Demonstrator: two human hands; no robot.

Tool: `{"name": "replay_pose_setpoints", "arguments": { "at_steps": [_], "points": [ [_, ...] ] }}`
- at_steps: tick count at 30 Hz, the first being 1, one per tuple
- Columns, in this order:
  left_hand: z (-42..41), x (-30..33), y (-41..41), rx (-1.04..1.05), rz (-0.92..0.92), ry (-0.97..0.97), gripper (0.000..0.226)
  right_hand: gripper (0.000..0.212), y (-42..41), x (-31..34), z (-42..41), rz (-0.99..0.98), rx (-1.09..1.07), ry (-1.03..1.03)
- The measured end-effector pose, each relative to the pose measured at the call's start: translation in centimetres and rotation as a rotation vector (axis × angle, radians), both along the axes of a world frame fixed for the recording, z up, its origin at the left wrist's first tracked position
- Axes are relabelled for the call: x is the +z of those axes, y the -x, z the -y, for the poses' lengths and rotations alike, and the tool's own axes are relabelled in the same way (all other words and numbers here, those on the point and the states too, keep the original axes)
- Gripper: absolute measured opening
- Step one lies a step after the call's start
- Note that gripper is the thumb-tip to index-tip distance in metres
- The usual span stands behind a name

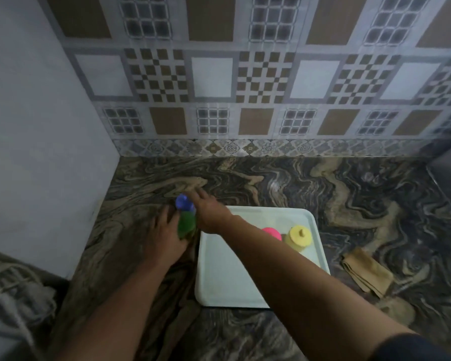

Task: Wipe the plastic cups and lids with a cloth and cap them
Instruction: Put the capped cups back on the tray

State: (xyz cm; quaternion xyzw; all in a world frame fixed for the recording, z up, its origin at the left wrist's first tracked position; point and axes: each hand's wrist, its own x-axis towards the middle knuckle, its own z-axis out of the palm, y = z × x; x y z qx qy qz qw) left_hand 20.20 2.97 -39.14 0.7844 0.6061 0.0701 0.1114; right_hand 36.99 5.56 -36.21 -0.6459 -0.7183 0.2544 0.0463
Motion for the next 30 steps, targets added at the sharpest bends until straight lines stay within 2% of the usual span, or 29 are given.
{"name": "replay_pose_setpoints", "arguments": {
  "at_steps": [4,8,11,13,16,20,23,25,27,30],
  "points": [
    [-0.1,-0.9,1.5,0.031,0.123,0.096,0.063,0.080,2.3,-1.8,-2.1,0.170,0.093,0.070],
    [0.9,-0.4,2.5,0.079,0.276,0.104,0.052,0.066,2.8,-3.4,-0.8,0.006,-0.035,-0.027],
    [1.3,0.0,2.8,0.095,0.306,0.125,0.048,0.053,2.4,-2.6,0.4,-0.093,-0.098,-0.038],
    [1.3,0.9,2.2,0.103,0.320,0.092,0.049,0.052,1.8,-1.6,1.3,-0.110,-0.141,-0.106],
    [1.6,2.6,0.5,0.065,0.326,0.034,0.056,0.067,-0.2,0.4,3.3,-0.039,-0.242,-0.185],
    [2.6,2.3,-2.6,-0.131,0.219,0.025,0.061,0.083,-3.9,2.0,7.8,0.068,-0.322,-0.110],
    [3.9,0.0,-4.7,-0.227,0.157,0.106,0.067,0.096,-5.8,1.2,11.2,0.200,-0.297,0.002],
    [4.6,-1.3,-5.4,-0.242,0.185,0.180,0.069,0.095,-6.1,0.6,12.2,0.270,-0.274,0.005],
    [4.7,-2.3,-5.2,-0.248,0.193,0.193,0.074,0.100,-6.1,0.3,12.1,0.280,-0.262,-0.008],
    [4.6,-1.9,-5.4,-0.290,0.006,0.046,0.087,0.117,-7.5,0.8,12.1,0.192,-0.251,-0.017]
  ]
}}
